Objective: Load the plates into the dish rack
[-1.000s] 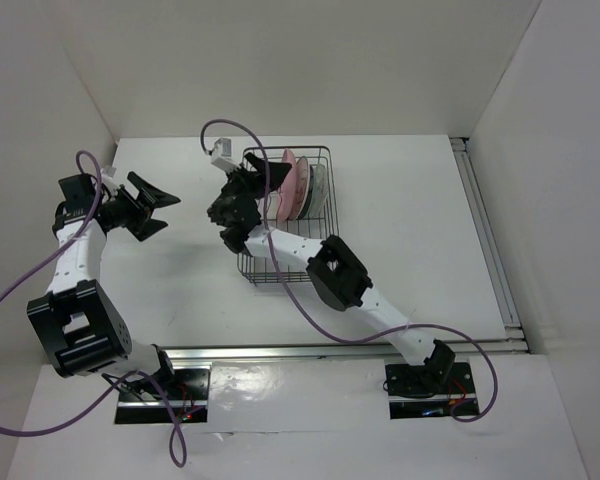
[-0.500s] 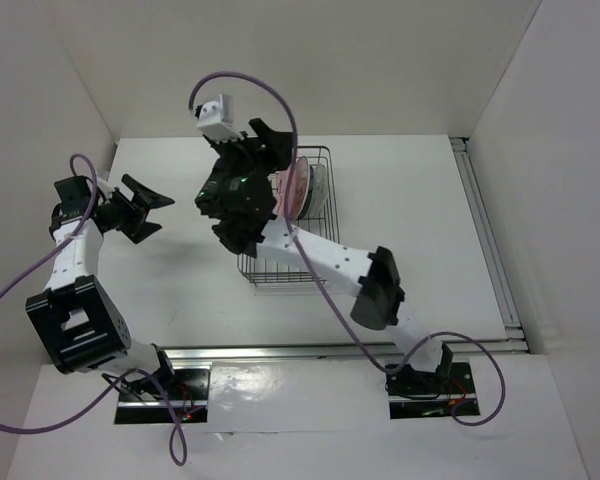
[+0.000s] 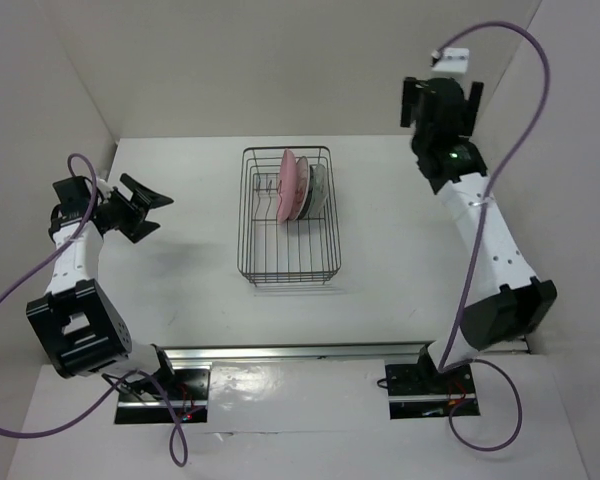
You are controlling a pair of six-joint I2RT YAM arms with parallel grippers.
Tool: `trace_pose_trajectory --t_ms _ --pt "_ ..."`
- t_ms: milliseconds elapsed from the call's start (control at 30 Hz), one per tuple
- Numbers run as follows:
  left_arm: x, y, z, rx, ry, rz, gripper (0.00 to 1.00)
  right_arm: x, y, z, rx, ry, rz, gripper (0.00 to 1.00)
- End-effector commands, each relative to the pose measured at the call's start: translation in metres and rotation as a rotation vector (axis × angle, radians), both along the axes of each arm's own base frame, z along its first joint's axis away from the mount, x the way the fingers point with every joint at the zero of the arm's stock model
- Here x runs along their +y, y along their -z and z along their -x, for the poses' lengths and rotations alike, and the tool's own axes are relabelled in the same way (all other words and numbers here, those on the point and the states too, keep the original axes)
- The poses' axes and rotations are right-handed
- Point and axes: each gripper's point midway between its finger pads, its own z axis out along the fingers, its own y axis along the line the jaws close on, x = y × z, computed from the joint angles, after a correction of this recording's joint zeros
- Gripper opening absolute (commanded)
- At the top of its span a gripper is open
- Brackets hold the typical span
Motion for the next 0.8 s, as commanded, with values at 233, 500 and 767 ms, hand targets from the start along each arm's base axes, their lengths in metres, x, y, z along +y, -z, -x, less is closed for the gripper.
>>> trace_pose_trajectory --t_ms 233,500,767 --pt "0.029 -0.058 0.007 -0.133 -0.128 -0.255 0.99 -0.020 0.087 0.034 0.039 -0.367 -0.678 1.00" --pt "0.071 -0.063 0.015 -0.087 -0.237 -0.252 0.99 -0.057 0.107 0.087 -0.003 -0.073 -0.549 1.00" --pt "0.070 -0.061 0.016 -0.108 -0.227 -0.240 0.99 -0.041 0.103 0.090 -0.013 -0.104 -0.506 1.00"
